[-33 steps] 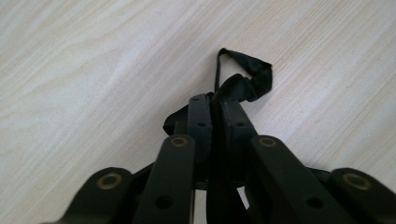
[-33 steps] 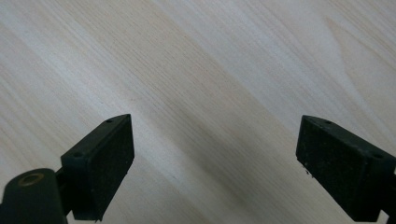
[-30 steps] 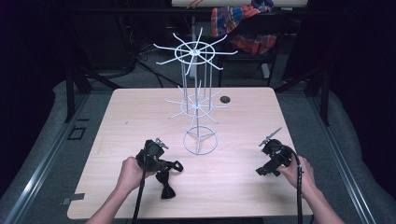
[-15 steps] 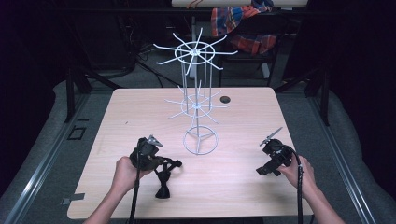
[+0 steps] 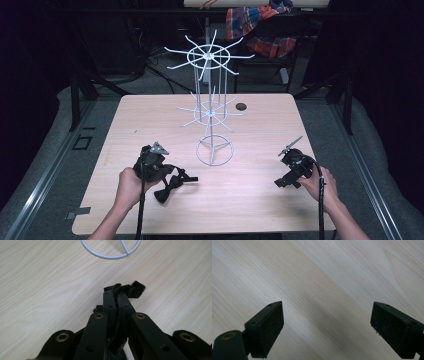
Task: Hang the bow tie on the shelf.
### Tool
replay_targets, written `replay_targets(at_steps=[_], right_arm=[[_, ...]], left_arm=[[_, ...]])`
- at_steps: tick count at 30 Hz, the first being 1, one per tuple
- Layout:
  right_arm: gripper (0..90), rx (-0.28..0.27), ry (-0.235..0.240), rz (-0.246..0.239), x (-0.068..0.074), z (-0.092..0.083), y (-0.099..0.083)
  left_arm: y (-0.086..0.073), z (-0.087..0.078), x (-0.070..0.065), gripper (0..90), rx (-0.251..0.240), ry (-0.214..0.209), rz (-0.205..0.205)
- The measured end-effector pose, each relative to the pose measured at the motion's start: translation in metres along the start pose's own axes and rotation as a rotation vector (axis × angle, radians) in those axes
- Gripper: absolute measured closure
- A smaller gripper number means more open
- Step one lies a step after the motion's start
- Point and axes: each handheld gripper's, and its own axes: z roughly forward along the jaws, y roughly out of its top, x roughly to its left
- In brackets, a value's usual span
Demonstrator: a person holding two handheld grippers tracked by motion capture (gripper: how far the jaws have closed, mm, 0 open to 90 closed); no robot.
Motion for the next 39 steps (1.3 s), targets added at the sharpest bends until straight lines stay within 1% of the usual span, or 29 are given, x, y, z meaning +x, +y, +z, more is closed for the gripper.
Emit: replay_targets(at_steps=[1, 2, 4, 6, 7, 9, 13, 14, 17, 18, 19, 20, 22, 23, 24, 25, 26, 28, 29, 30, 31, 33, 35, 36, 37, 38, 39], right_arm=[[11.1, -0.015, 0.008, 0.011, 0.001, 0.001, 0.0], [11.2, -0.017, 0.009, 0.013, 0.001, 0.001, 0.0], [11.2, -0.015, 0.005, 0.01, 0.0, 0.002, 0.0], [11.3, 0.004, 0.002, -0.007, -0.001, 0.001, 0.001], [11.3, 0.0, 0.007, -0.004, 0.0, 0.001, 0.0], [11.3, -0.01, 0.004, 0.005, 0.001, 0.002, 0.0], [11.3, -0.009, -0.005, -0.003, 0.001, 0.0, 0.0], [11.3, -0.014, -0.002, 0.003, 0.001, 0.0, 0.0], [11.3, -0.006, -0.009, -0.004, 0.001, 0.0, 0.0], [11.3, -0.027, -0.005, 0.018, 0.003, 0.002, -0.001], [11.3, -0.032, -0.004, 0.018, 0.003, 0.002, -0.001], [11.3, -0.018, -0.005, 0.002, 0.002, 0.001, 0.0], [11.3, -0.015, 0.001, 0.003, 0.004, 0.001, 0.0], [11.3, -0.008, -0.003, -0.002, 0.003, 0.001, 0.0], [11.3, -0.008, -0.003, -0.002, 0.003, 0.001, 0.0], [11.3, -0.055, 0.002, 0.033, 0.006, 0.006, -0.001], [11.3, -0.05, 0.001, 0.037, 0.006, 0.006, -0.001], [11.2, -0.052, 0.0, 0.034, 0.006, 0.006, -0.001], [11.3, -0.006, -0.009, -0.006, 0.004, 0.002, 0.0], [11.3, -0.006, -0.009, -0.006, 0.004, 0.002, 0.0], [11.3, -0.002, -0.009, -0.015, 0.004, 0.0, 0.0], [11.3, -0.01, -0.008, -0.014, 0.004, -0.001, 0.0], [11.3, 0.016, -0.013, -0.029, 0.004, -0.002, 0.001], [11.3, 0.019, -0.01, -0.031, 0.004, -0.002, 0.001], [11.3, -0.001, -0.01, -0.022, 0.006, 0.001, 0.001], [11.3, -0.008, -0.002, -0.016, 0.007, 0.002, 0.001], [11.3, -0.004, -0.01, -0.023, 0.007, 0.001, 0.001]], left_arm=[[0.0, -0.002, 0.0, 87.4, -0.009, 0.0, -0.004], [0.0, -0.003, 0.0, 87.5, -0.012, 0.002, -0.002], [0.001, -0.006, 0.001, 87.5, -0.022, 0.002, -0.007], [0.001, -0.008, 0.002, 87.5, -0.028, 0.006, -0.013], [0.001, -0.01, 0.003, 87.5, -0.034, 0.007, -0.016], [0.001, -0.012, 0.004, 87.5, -0.052, 0.02, -0.029], [0.003, -0.02, 0.006, 87.5, -0.08, 0.041, -0.036], [0.003, -0.022, 0.007, 87.5, -0.088, 0.043, -0.04], [0.005, -0.026, 0.011, 87.5, -0.102, 0.051, -0.051], [0.006, -0.028, 0.012, 87.5, -0.105, 0.055, -0.056], [0.006, -0.029, 0.013, 87.5, -0.106, 0.057, -0.059], [0.007, -0.03, 0.014, 87.4, -0.109, 0.064, -0.058], [0.008, -0.032, 0.014, 87.6, -0.105, 0.083, -0.05], [0.008, -0.032, 0.014, 87.8, -0.105, 0.083, -0.05], [0.009, -0.034, 0.014, 87.8, -0.109, 0.092, -0.045], [0.011, -0.036, 0.016, 87.9, -0.117, 0.098, -0.049], [0.012, -0.038, 0.018, 87.9, -0.123, 0.098, -0.055], [0.014, -0.04, 0.02, 88.1, -0.134, 0.101, -0.069], [0.015, -0.04, 0.02, 88.1, -0.138, 0.108, -0.069], [0.015, -0.04, 0.02, 88.1, -0.138, 0.108, -0.069], [0.017, -0.042, 0.021, 88.1, -0.149, 0.108, -0.08], [0.017, -0.043, 0.022, 88.1, -0.147, 0.113, -0.08], [0.019, -0.044, 0.023, 88.1, -0.149, 0.116, -0.093], [0.02, -0.044, 0.023, 88.0, -0.153, 0.123, -0.098], [0.02, -0.044, 0.024, 88.0, -0.152, 0.12, -0.107], [0.021, -0.045, 0.024, 88.0, -0.155, 0.124, -0.115], [0.022, -0.045, 0.025, 88.0, -0.152, 0.127, -0.117]])
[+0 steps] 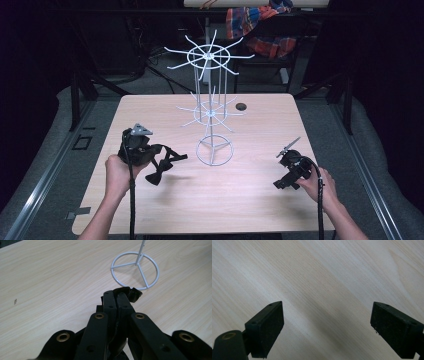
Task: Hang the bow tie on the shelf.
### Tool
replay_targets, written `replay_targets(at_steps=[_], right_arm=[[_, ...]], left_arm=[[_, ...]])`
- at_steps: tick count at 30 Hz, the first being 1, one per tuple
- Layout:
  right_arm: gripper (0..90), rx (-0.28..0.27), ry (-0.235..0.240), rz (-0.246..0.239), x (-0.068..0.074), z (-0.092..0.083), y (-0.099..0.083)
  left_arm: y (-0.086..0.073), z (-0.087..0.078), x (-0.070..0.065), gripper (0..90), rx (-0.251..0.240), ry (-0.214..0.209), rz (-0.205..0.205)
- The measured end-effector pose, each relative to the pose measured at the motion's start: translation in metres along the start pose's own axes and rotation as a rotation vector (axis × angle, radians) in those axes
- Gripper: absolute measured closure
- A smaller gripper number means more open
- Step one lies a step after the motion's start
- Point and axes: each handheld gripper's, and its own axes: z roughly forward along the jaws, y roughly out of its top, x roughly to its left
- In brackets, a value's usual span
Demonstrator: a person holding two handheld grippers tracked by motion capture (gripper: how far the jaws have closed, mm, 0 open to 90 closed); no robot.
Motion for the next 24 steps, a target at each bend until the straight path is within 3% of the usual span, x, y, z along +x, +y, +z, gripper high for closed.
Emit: replay_targets(at_steps=[4, 17, 20, 21, 22, 23, 24], right_arm=[[11.3, -0.002, -0.001, -0.006, 0.0, -0.002, 0.0], [11.3, 0.011, -0.005, -0.015, -0.001, -0.003, 0.0], [11.3, -0.01, 0.002, 0.001, -0.001, -0.002, -0.001], [11.3, 0.007, -0.011, -0.011, -0.001, -0.003, 0.0], [11.3, -0.021, 0.014, 0.011, 0.0, 0.0, -0.001], [11.3, 0.008, -0.001, -0.01, -0.001, -0.003, 0.0], [11.3, -0.001, -0.002, -0.008, 0.0, -0.002, 0.0]], left_arm=[[0.004, 0.0, 0.002, 88.1, 0.0, 0.006, -0.028], [0.022, 0.001, 0.002, 88.2, -0.026, 0.024, -0.047], [0.026, 0.0, 0.003, 88.2, -0.033, 0.024, -0.054], [0.028, 0.0, 0.003, 88.1, -0.032, 0.023, -0.055], [0.029, 0.0, 0.003, 88.1, -0.036, 0.025, -0.058], [0.031, 0.0, 0.003, 88.1, -0.037, 0.027, -0.058], [0.033, -0.001, 0.003, 88.1, -0.036, 0.028, -0.054]])
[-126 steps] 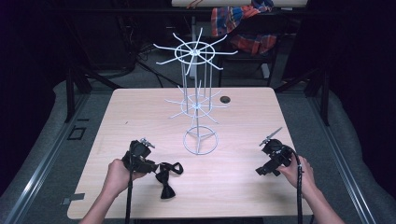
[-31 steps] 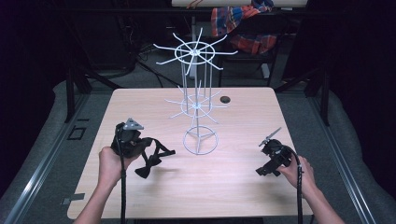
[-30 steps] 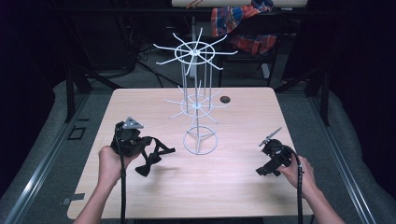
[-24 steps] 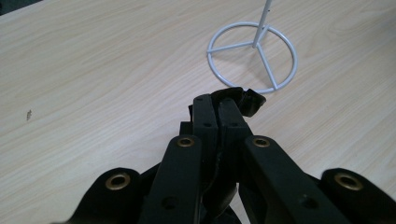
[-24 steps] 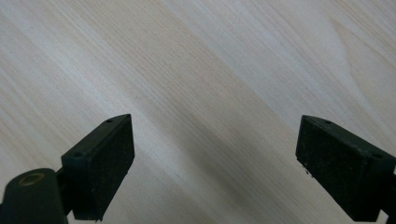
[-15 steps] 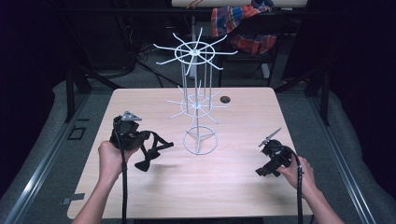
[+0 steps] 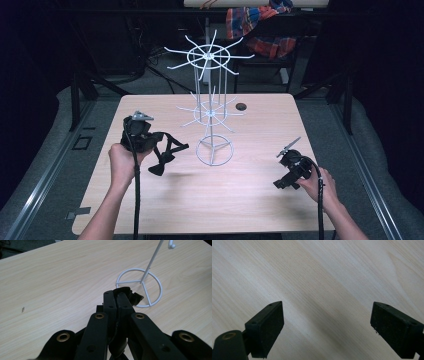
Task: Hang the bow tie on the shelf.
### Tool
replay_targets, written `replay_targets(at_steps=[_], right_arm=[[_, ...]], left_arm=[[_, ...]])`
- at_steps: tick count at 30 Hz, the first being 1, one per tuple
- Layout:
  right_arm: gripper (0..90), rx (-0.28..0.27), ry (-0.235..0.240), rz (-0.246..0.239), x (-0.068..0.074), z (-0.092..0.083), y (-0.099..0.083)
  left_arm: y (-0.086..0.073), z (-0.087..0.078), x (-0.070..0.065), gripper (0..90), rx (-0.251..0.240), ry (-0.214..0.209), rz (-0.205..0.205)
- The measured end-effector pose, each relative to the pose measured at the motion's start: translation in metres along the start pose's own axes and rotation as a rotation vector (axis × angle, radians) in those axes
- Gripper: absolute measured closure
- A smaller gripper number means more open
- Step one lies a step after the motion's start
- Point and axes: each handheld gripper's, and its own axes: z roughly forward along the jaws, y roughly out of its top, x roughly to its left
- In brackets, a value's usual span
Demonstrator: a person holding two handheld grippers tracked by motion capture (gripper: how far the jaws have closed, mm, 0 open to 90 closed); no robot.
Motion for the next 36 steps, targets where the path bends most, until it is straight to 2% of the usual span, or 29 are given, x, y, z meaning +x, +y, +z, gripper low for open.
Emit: replay_targets(at_steps=[11, 15, 22, 27, 30, 32, 36], right_arm=[[11.3, -0.011, -0.001, 0.006, 0.0, -0.001, -0.001], [11.3, 0.005, -0.007, -0.002, 0.0, -0.002, 0.0], [11.3, -0.005, 0.001, 0.006, 0.0, -0.001, -0.001], [11.3, -0.005, -0.002, 0.002, 0.0, -0.001, -0.001], [11.3, 0.007, -0.005, -0.004, -0.001, -0.002, 0.0], [11.3, -0.008, 0.002, 0.003, 0.0, -0.001, -0.001], [11.3, -0.006, 0.002, 0.002, -0.001, -0.001, -0.001]], left_arm=[[0.015, -0.001, -0.005, 88.0, -0.016, -0.001, -0.002], [0.02, -0.003, -0.007, 88.0, -0.02, -0.001, 0.004], [0.031, -0.008, -0.013, 88.0, -0.031, 0.005, 0.026], [0.037, -0.007, -0.017, 87.9, -0.017, 0.025, 0.031], [0.039, -0.006, -0.019, 87.9, -0.019, 0.025, 0.041], [0.04, -0.005, -0.021, 87.8, -0.014, 0.02, 0.044], [0.042, -0.003, -0.023, 87.5, -0.01, 0.02, 0.048]])
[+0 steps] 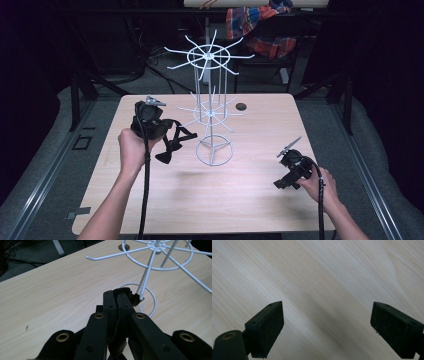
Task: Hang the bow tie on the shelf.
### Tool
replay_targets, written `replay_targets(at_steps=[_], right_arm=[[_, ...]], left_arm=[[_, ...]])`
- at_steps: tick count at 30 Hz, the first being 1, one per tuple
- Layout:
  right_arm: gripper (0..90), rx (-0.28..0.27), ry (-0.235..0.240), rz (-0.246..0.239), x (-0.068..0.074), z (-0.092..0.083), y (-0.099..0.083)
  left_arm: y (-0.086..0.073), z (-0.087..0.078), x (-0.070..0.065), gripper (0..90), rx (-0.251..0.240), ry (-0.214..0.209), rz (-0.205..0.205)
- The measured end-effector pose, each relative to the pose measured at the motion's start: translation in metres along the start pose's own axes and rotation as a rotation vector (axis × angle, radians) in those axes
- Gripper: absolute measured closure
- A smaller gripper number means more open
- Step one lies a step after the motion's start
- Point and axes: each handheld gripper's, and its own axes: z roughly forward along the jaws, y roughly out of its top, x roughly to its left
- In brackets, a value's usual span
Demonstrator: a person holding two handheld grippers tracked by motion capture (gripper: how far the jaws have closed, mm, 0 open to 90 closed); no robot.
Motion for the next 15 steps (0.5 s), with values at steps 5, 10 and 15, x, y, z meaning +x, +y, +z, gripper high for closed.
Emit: replay_targets(at_steps=[5, 10, 15], right_arm=[[11.3, -0.002, 0.0, 0.004, 0.0, 0.0, 0.0], [11.3, -0.003, 0.004, 0.008, 0.0, 0.001, 0.0], [11.3, -0.002, 0.004, 0.008, 0.0, 0.001, -0.001]], left_arm=[[0.004, 0.0, -0.003, 87.2, 0.0, 0.001, 0.01], [0.008, -0.001, -0.007, 87.3, -0.004, 0.001, 0.019], [0.012, -0.001, -0.012, 87.3, -0.009, 0.0, 0.036]])
